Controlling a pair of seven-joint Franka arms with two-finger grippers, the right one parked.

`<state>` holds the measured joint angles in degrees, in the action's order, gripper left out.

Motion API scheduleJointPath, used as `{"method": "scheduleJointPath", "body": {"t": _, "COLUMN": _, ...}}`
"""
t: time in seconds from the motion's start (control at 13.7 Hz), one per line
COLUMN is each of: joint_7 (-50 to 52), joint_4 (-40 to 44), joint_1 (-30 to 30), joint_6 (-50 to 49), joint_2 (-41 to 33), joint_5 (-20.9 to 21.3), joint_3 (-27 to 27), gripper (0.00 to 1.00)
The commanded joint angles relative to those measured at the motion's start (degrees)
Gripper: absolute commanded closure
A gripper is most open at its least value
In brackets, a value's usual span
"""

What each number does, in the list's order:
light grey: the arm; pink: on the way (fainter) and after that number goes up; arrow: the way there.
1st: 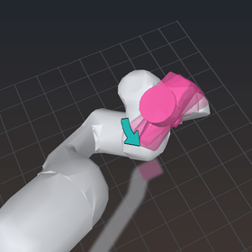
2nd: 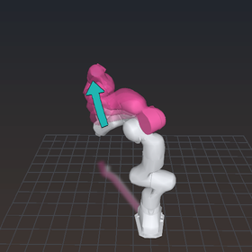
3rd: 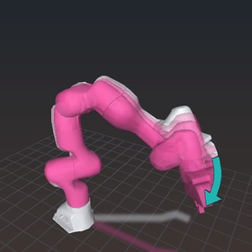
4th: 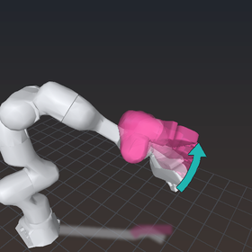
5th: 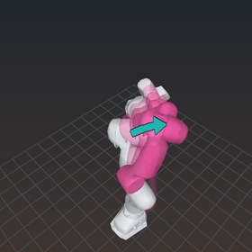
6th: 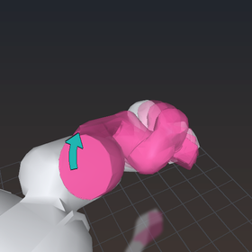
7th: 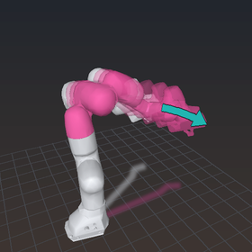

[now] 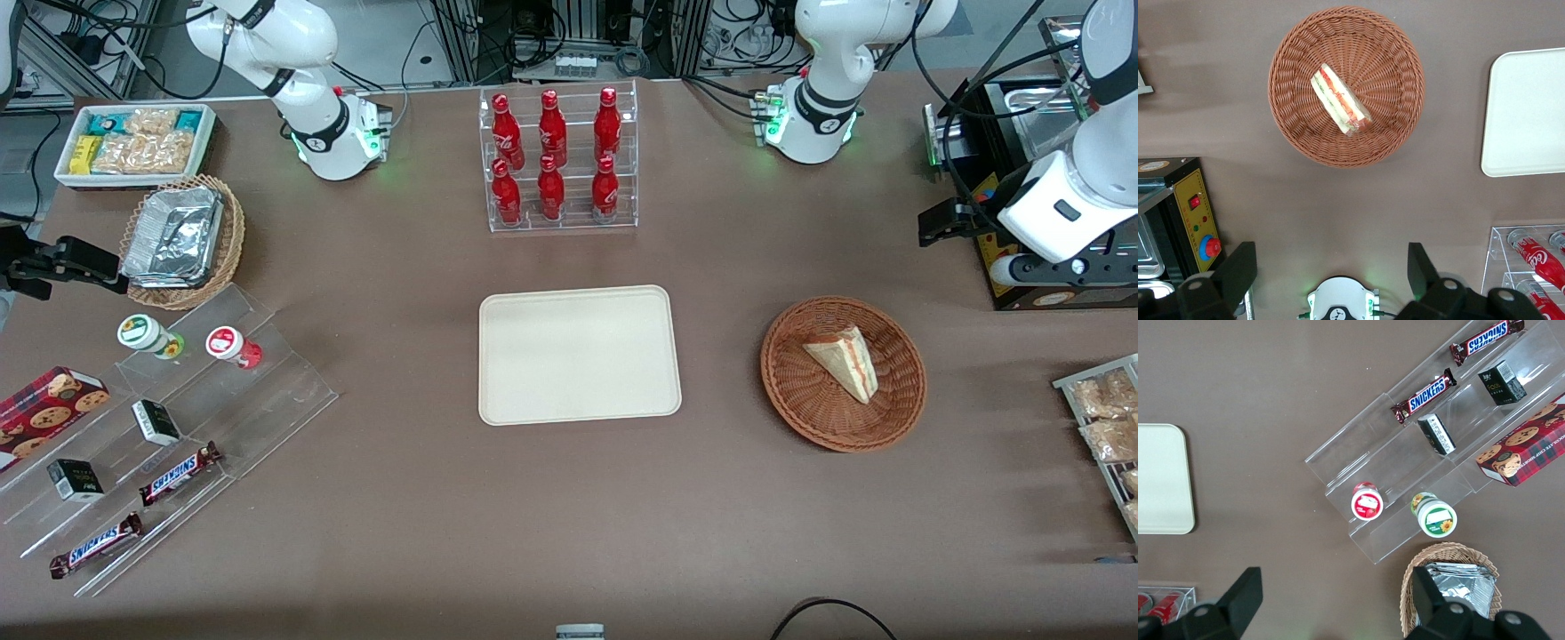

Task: Place sandwich from basket to tray
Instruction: 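Move the left gripper over the wicker basket holding the sandwich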

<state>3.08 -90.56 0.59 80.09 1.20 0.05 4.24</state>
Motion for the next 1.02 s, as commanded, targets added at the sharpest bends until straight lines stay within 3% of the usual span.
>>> {"method": "scheduleJointPath", "body": {"t": 0.0, "joint_7": -1.1, "joint_4": 1.7, "joint_1": 0.6, "joint_6": -0.8, "joint_2": 1.1, "joint_5": -0.2, "joint_3": -0.5, "gripper": 0.0}}
{"method": "scheduleJointPath", "body": {"t": 0.29, "joint_7": -1.2, "joint_4": -0.5, "joint_1": 0.6, "joint_6": 2.6, "joint_2": 2.3, "joint_5": 0.2, "joint_3": -0.5, "gripper": 0.0}}
{"method": "scheduleJointPath", "body": {"t": 0.95, "joint_7": 0.0, "joint_4": -18.6, "joint_1": 0.6, "joint_6": 22.9, "joint_2": 1.7, "joint_5": 0.6, "joint_3": -0.6, "gripper": 0.0}}
